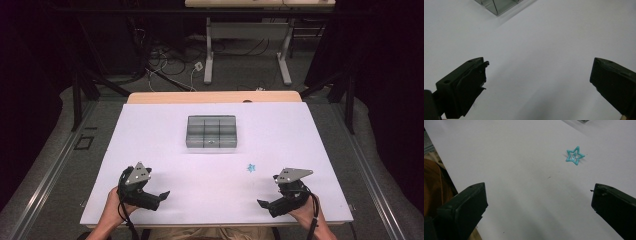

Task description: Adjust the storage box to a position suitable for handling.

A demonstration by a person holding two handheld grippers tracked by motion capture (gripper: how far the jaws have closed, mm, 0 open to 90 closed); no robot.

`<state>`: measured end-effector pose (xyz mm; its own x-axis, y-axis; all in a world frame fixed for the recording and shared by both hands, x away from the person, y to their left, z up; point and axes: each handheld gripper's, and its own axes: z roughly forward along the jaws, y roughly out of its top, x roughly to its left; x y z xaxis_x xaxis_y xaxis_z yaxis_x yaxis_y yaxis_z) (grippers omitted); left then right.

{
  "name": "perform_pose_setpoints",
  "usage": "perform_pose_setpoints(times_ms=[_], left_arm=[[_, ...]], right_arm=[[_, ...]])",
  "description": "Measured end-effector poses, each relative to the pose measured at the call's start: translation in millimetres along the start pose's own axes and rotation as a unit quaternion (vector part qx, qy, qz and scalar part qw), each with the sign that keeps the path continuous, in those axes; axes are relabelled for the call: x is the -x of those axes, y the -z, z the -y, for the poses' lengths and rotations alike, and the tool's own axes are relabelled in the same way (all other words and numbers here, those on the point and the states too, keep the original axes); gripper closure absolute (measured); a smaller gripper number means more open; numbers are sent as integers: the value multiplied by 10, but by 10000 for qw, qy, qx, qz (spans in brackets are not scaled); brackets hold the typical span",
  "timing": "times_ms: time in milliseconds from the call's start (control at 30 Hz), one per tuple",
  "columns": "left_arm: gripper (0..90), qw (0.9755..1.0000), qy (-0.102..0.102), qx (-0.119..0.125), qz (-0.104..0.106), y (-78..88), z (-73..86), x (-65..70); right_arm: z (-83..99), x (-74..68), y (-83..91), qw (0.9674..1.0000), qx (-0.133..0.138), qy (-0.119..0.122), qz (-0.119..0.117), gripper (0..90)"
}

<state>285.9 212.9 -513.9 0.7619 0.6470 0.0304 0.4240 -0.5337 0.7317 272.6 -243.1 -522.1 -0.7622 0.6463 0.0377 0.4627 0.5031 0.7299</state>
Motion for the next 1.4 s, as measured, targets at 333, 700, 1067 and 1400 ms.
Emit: perform_pose_setpoints(times_ms=[333,700,1067,1400], left_arm=[[5,10000,13,11,-9,-43,12,-2],[4,10000,27,-71,37,-67,3,-6],[5,9999,4,-141,11,-92,-4,-8],[5,10000,55,-29,-44,-100,6,-17]], right_arm=[[-38,-15,-23,10000,-41,28,0,0],[-155,39,-147,9999,-84,57,-51,0],[-331,85,-372,9994,-259,151,-198,0],[-559,179,-553,9994,-241,95,-214,0]])
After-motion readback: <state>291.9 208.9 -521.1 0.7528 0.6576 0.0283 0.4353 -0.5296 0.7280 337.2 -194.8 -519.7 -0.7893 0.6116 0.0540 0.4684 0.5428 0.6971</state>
